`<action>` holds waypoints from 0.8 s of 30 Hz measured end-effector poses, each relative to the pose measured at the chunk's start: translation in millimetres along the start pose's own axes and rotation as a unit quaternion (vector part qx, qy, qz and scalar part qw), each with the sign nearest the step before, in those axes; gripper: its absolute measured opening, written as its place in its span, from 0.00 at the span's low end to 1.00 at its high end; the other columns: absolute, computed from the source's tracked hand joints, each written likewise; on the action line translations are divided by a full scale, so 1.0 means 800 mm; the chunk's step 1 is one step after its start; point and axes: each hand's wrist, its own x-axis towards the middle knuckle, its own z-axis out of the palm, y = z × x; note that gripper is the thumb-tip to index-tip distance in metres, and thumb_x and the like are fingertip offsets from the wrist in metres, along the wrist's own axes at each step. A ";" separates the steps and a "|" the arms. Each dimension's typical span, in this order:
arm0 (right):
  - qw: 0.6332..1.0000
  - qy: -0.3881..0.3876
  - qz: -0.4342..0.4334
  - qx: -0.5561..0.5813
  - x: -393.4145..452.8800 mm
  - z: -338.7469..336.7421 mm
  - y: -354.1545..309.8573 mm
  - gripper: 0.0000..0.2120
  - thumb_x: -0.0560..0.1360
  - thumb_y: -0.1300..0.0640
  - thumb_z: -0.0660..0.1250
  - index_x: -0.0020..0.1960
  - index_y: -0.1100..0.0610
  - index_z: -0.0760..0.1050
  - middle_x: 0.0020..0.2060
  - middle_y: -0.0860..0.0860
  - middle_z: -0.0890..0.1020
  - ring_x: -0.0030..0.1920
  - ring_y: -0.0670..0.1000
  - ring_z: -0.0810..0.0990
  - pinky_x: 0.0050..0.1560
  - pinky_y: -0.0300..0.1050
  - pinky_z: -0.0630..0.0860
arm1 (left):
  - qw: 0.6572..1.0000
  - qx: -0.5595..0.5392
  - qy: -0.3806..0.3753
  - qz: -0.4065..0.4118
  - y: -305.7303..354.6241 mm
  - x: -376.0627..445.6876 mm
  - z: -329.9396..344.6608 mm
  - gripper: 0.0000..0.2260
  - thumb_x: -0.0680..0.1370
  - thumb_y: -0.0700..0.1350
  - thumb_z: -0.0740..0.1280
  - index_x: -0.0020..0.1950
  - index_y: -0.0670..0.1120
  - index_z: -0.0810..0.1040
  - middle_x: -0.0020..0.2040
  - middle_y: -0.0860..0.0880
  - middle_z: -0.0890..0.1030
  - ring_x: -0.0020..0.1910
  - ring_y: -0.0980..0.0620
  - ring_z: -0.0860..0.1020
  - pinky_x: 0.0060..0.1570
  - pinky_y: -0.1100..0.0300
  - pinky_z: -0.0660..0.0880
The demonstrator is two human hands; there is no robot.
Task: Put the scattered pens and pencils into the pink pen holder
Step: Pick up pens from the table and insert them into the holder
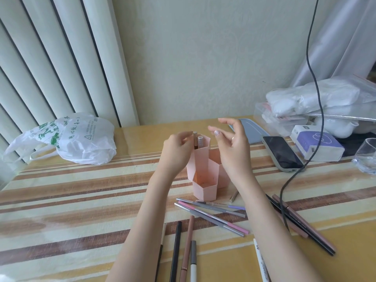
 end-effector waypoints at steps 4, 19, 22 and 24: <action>1.000 0.000 0.012 -0.002 0.006 -0.009 0.000 0.09 0.79 0.64 0.59 0.56 0.53 0.68 0.48 0.49 0.84 0.49 0.43 0.83 0.52 0.34 0.75 | 0.994 0.093 0.054 0.012 0.006 -0.001 -0.006 0.17 0.76 0.36 0.53 0.58 0.40 0.79 0.54 0.39 0.80 0.52 0.39 0.76 0.45 0.57 0.71; 0.987 -0.129 0.007 -0.100 -0.014 0.023 0.016 0.08 0.78 0.65 0.61 0.51 0.54 0.77 0.49 0.45 0.83 0.50 0.36 0.78 0.43 0.21 0.67 | 0.982 0.139 0.121 -0.034 -0.009 -0.005 -0.036 0.14 0.79 0.38 0.54 0.58 0.38 0.77 0.52 0.40 0.79 0.47 0.42 0.74 0.43 0.58 0.66; 0.983 -0.134 -0.013 -0.123 -0.018 0.027 0.014 0.07 0.79 0.62 0.60 0.53 0.54 0.75 0.53 0.43 0.80 0.52 0.39 0.76 0.45 0.20 0.66 | 0.978 0.133 0.158 -0.038 -0.013 -0.005 -0.039 0.15 0.80 0.39 0.54 0.60 0.38 0.77 0.57 0.39 0.79 0.53 0.40 0.76 0.44 0.59 0.66; 0.978 -0.111 -0.037 -0.173 -0.017 0.026 0.014 0.07 0.78 0.63 0.61 0.50 0.54 0.75 0.50 0.44 0.80 0.49 0.43 0.76 0.44 0.23 0.67 | 0.972 0.135 0.187 -0.038 -0.019 -0.003 -0.046 0.15 0.79 0.39 0.54 0.58 0.39 0.77 0.56 0.38 0.79 0.54 0.39 0.76 0.44 0.58 0.66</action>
